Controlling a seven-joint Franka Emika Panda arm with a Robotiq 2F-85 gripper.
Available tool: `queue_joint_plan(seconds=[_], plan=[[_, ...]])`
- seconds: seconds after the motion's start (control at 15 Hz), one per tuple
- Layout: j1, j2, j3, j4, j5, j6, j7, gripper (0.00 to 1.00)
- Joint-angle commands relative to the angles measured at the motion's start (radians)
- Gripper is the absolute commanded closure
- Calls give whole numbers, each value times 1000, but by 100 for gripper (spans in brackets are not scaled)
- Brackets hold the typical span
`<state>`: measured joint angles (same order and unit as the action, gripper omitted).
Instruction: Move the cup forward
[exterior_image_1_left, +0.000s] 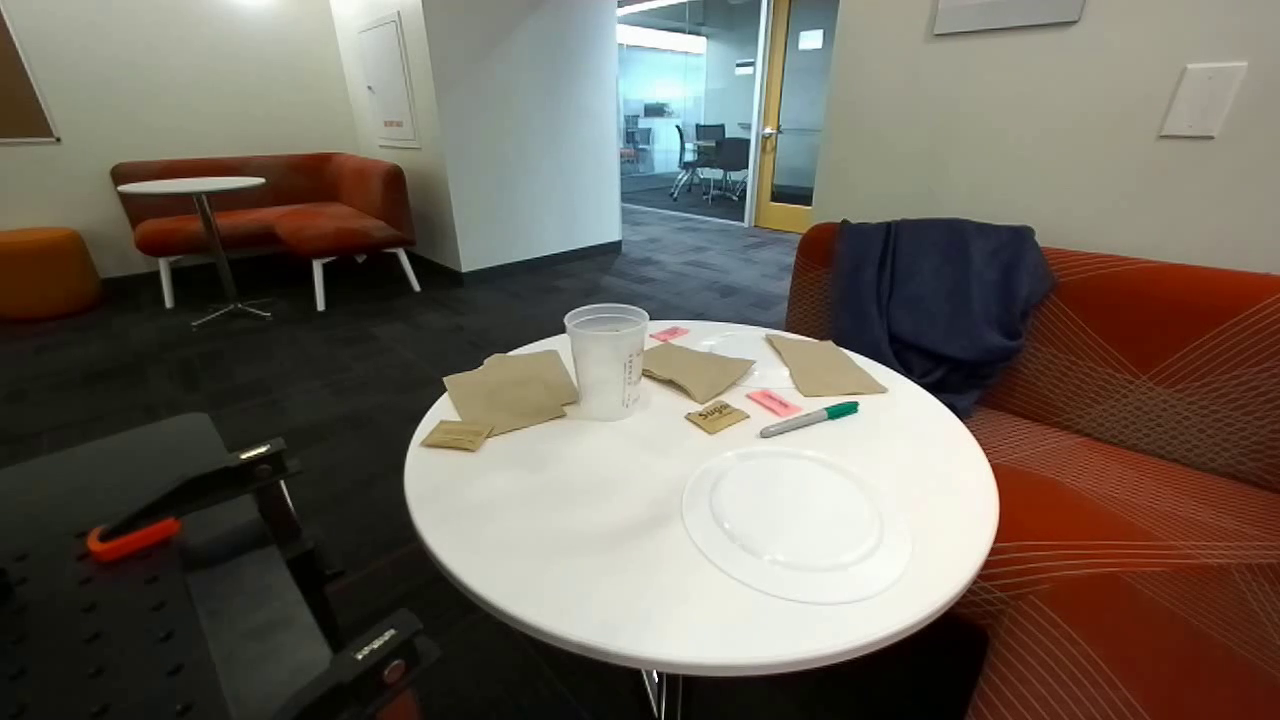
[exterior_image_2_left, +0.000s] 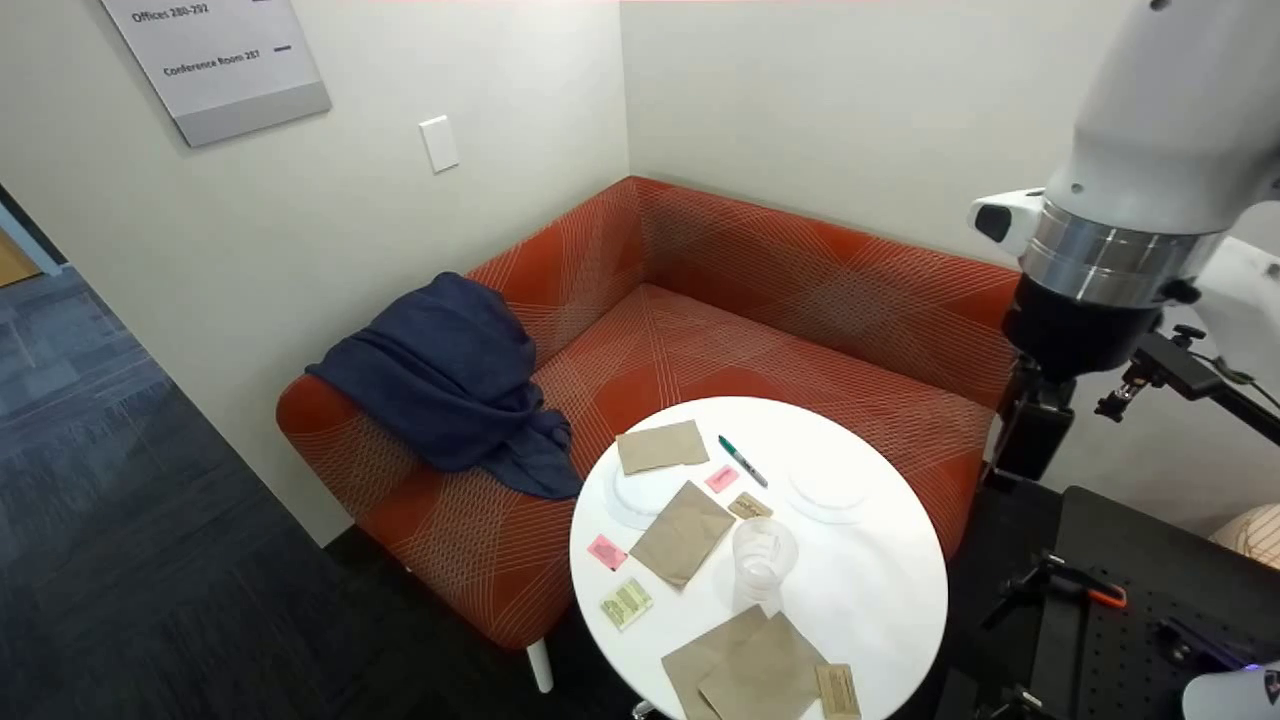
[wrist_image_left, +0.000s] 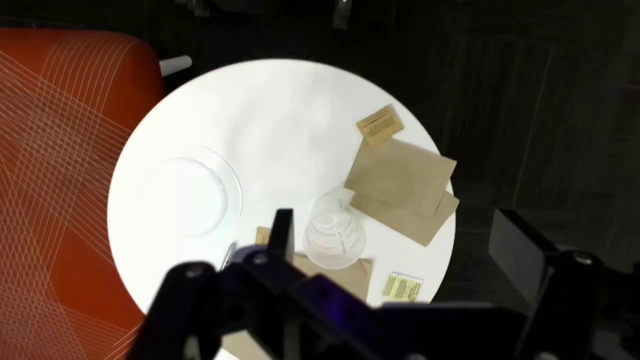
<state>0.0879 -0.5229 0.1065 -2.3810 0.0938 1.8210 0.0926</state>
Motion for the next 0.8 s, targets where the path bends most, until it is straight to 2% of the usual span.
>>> queue_joint_plan(seconds=[0.0,0.73], plan=[[-31,95,14,7,-41,132,64,0],[-52,302,-36,-79,-23,459,82,0]])
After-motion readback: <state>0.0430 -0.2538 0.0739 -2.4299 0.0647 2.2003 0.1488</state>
